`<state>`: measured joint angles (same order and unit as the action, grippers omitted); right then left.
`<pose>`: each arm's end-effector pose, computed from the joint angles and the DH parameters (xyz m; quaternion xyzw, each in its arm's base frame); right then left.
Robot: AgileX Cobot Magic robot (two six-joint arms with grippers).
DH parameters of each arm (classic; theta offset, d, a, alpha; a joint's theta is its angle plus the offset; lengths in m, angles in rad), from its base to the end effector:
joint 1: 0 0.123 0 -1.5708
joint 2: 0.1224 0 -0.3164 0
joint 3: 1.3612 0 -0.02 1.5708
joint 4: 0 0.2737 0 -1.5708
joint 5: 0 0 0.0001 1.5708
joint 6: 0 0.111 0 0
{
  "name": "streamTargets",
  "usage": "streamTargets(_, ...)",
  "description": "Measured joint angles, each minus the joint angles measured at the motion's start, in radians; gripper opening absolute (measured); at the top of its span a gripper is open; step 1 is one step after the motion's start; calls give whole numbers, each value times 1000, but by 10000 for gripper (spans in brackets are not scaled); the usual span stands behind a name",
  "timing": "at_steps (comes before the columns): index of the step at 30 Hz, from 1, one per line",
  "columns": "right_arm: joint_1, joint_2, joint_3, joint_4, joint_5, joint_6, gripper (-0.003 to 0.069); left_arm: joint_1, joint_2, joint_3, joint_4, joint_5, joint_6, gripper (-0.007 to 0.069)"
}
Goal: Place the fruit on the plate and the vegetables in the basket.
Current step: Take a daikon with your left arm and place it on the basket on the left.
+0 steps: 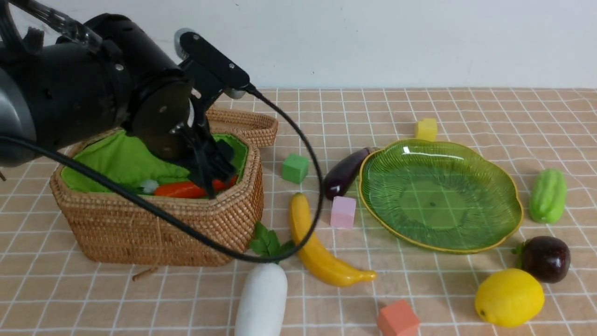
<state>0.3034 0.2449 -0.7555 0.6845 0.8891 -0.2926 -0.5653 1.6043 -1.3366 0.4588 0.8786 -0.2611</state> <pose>-0.0019 0.0565 0.3913 -0.2084 0.7265 0.3383 0.5605 0.3393 -0.1704 0.3180 0.2377 0.9167 0.0898 0.3084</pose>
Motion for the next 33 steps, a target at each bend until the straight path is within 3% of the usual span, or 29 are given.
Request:
streamTargets(1, 0, 0, -7, -9, 27, 13, 148, -52, -17, -1, -96, 102, -70, 514)
streamTargets(2, 0, 0, -8, -9, 31, 15, 148, -60, -19, -1, -110, 116, -87, 494)
streamTargets(4, 0, 0, -12, -36, 82, 35, 151, -142, -30, 13, -271, 221, -122, 391)
streamTargets(7, 0, 0, -13, -60, 156, 47, 151, -211, -25, 65, -397, 166, -112, 328)
streamTargets(11, 0, 0, -13, -71, 211, 48, 153, -221, 11, 104, -414, 74, -112, 374)
streamTargets(13, 0, 0, -13, -71, 241, 50, 154, -221, 59, 111, -390, 33, -133, 459)
streamTargets(17, 0, 0, -13, -71, 263, 52, 155, -221, 148, 111, -306, 0, -215, 582)
streamTargets(21, 0, 0, -13, -74, 275, 54, 159, -221, 239, 111, -188, -33, -304, 645)
streamTargets(23, 0, 0, -13, -74, 275, 54, 162, -221, 280, 111, -165, -43, -326, 632)
streamTargets(27, 0, 0, -13, -74, 275, 54, 162, -221, 312, 110, -183, -43, -337, 521)
streamTargets(33, 0, 0, -13, -75, 274, 54, 162, -223, 279, 111, -258, -2, -298, 522)
